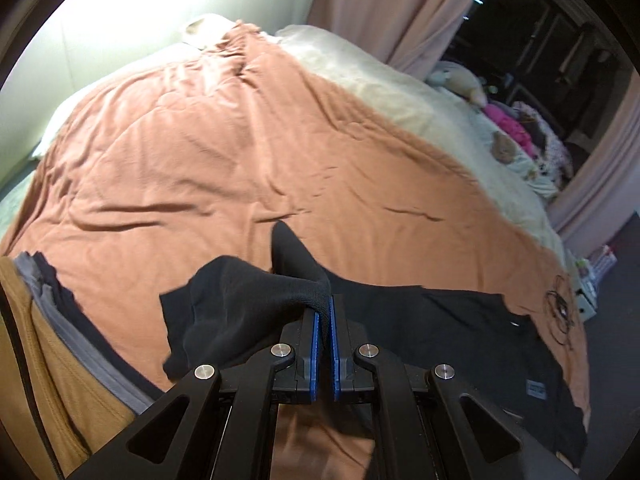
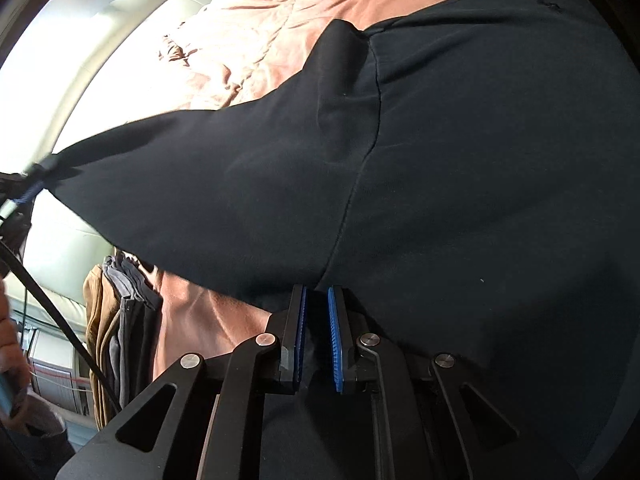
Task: Fold small clothes
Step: 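Grasp the sleeve with the left tool while the right tool grasps the hem, then fold the sleeve across the shirt body with the left tool, then release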
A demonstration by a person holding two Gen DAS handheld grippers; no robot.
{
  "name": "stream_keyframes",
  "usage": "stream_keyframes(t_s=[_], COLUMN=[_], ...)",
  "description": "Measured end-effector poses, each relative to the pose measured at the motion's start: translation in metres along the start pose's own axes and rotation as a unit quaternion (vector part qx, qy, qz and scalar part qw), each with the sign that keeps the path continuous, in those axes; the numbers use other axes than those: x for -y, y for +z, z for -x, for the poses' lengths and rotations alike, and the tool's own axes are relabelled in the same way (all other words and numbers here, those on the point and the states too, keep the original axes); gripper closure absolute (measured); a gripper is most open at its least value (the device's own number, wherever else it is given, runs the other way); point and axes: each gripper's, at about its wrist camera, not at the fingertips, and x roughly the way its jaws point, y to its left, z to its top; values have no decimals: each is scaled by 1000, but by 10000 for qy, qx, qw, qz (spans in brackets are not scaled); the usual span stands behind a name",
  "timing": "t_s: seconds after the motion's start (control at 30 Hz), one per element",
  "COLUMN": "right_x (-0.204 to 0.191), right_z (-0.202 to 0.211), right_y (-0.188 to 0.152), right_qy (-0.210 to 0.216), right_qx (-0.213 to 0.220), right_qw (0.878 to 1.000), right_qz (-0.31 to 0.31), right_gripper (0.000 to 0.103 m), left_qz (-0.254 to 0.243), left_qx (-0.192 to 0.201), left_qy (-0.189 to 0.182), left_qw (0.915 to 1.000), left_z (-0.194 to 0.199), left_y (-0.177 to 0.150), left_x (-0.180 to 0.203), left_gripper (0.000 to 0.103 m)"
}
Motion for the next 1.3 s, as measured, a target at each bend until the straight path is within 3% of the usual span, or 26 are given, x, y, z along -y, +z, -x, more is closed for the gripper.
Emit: stream_keyframes(t_s=[0.2, 0.23, 0.27, 0.33, 0.8, 1.0, 1.13, 1.17, 1.23, 1.27, 1.3], right_x=[-1, -1, -1, 1, 63, 95, 111, 113, 115, 114, 113], right_z=[23, 31, 39, 59, 161, 193, 211, 214, 220, 222, 224], right_y=[3, 1, 0, -4, -36, -50, -60, -61, -64, -64, -64], right_qy=[-83, -75, -85, -179, -533, -716, -850, -870, -923, -941, -947], right_qx=[93, 119, 182, 394, 966, 1108, 1137, 1138, 1177, 1192, 1227], right_qw=[9999, 9999, 9998, 9990, 9934, 9898, 9877, 9873, 9862, 9858, 9852], right_qz=[2, 13, 41, 98, -299, -547, -661, -685, -709, -720, -725], right_gripper=[92, 82, 64, 46, 46, 46, 46, 46, 46, 41, 38], left_qz=[-187, -206, -227, -274, -1029, -1225, -1352, -1397, -1455, -1461, -1450], left_qx=[0, -5, -14, -29, -321, -654, -1117, -1313, -1644, -1733, -1812], left_qy=[-543, -596, -657, -770, -1726, -2002, -2064, -2058, -2158, -2214, -2280], left_qw=[9983, 9980, 9976, 9966, 9791, 9699, 9626, 9596, 9515, 9485, 9456], left_z=[16, 17, 18, 18, 12, -11, -29, -34, -38, -39, -36], left_y=[-1, -2, -3, -5, -40, -72, -94, -100, -110, -112, -115], left_x=[37, 43, 49, 59, 168, 211, 231, 235, 239, 239, 239], left_gripper=[98, 98, 98, 98, 98, 98, 97, 91, 64, 44, 32])
